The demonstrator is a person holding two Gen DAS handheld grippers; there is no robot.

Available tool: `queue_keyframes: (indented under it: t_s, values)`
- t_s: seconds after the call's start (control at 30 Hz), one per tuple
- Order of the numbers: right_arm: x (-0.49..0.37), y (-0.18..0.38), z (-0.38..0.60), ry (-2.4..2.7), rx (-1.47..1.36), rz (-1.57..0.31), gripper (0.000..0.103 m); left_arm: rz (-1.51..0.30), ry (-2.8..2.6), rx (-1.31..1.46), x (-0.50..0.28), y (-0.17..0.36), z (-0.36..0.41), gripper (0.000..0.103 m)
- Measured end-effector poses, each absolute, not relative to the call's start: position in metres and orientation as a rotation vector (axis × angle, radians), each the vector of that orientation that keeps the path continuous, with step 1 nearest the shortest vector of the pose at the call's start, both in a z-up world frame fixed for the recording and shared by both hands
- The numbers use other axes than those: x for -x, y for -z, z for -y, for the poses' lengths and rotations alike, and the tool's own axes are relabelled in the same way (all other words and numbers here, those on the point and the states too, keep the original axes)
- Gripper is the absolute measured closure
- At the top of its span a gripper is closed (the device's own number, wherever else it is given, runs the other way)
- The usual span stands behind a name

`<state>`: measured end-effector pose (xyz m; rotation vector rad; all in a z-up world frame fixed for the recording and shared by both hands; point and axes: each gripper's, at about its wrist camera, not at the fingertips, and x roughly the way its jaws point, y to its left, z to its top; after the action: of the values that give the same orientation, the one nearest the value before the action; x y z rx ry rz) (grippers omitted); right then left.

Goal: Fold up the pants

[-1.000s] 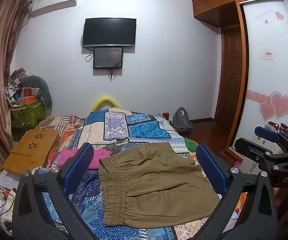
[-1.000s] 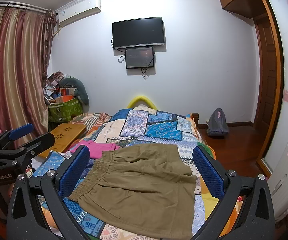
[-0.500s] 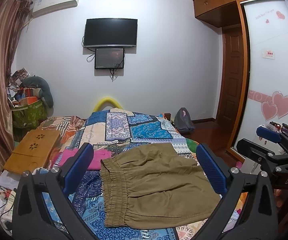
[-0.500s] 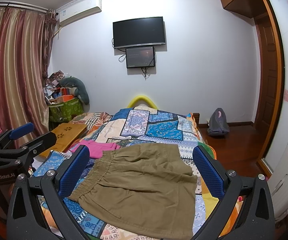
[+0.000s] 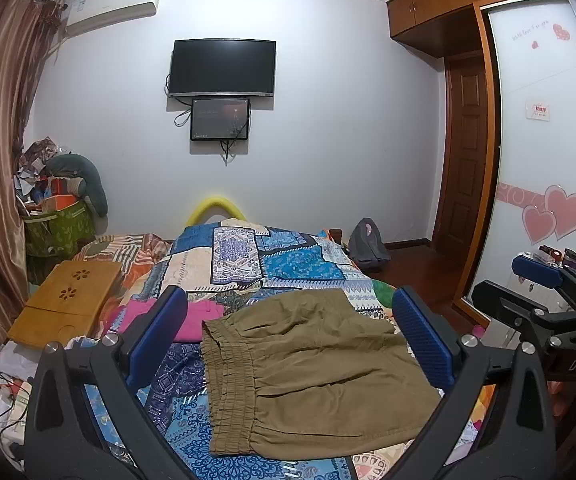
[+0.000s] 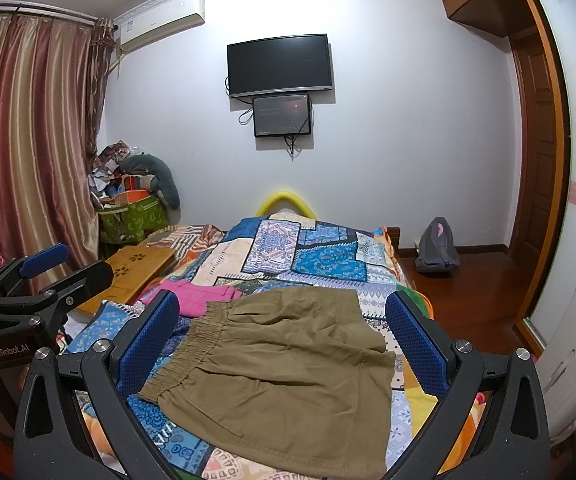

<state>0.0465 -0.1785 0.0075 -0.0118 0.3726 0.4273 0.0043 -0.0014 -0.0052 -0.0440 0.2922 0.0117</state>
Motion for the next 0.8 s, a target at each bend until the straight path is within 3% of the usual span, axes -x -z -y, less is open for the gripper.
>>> queue_keyframes:
  t_s: [0.8]
  values:
    - [-0.0469, -0.0080, 0.1787, -0.427, 0.010, -0.376, 0.000, -0.292, -0.006, 0.040, -0.0065, 0.0015, 0.0052, 0.000]
